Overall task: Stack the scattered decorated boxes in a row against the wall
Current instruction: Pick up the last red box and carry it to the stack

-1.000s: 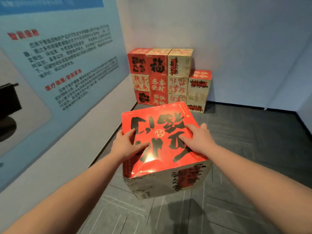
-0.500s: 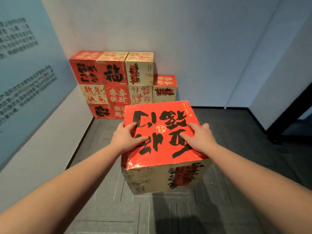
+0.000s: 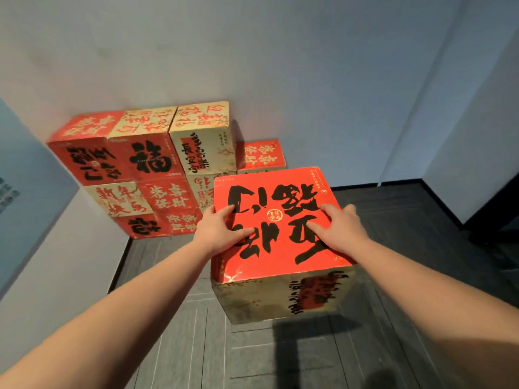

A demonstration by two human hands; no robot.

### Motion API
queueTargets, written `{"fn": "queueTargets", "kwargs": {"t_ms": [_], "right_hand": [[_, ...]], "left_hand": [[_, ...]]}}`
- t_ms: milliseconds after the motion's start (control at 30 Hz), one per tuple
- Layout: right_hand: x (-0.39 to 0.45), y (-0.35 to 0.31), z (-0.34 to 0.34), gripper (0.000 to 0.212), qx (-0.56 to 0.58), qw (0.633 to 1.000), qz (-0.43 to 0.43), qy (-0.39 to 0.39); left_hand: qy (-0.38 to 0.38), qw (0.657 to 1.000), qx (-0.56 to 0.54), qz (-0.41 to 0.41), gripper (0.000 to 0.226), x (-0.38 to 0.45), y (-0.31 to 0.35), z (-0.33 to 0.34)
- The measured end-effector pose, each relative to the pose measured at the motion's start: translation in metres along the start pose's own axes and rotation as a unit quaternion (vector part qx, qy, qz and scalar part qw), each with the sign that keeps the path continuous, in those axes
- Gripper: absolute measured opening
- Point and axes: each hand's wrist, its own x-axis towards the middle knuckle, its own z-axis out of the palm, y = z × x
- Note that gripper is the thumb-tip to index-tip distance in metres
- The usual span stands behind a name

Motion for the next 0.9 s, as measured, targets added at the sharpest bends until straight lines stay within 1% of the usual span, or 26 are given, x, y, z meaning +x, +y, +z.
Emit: {"fn": "queueTargets", "kwargs": {"t_ms": [167, 367, 533, 667, 900], "right_hand": [[0.109, -0.018, -0.013, 0.066, 0.000, 1.000, 0.007, 0.003], [0.222, -0.048, -0.019, 0.065, -0.002, 1.000, 0.013, 0.010], [0.301, -0.061, -0.016, 0.065, 0.011, 0.999, 0.039, 0.032], [0.366, -0.079, -0.023, 0.066, -0.003, 0.997, 0.058, 0.057], [0.475, -0.082, -0.032, 0.067, -0.014, 0.995, 0.078, 0.065]], "left_hand": [[-0.001, 1.000, 0.004, 0.011, 0.088, 0.111, 0.023, -0.015], [-0.009, 1.000, -0.001, 0.022, 0.088, 0.234, 0.027, -0.026], [-0.023, 0.998, -0.005, 0.054, 0.089, 0.334, 0.028, -0.027], [-0.042, 0.997, -0.007, 0.071, 0.087, 0.410, 0.038, -0.037], [-0.063, 0.994, 0.001, 0.085, 0.087, 0.525, 0.066, -0.032]]}}
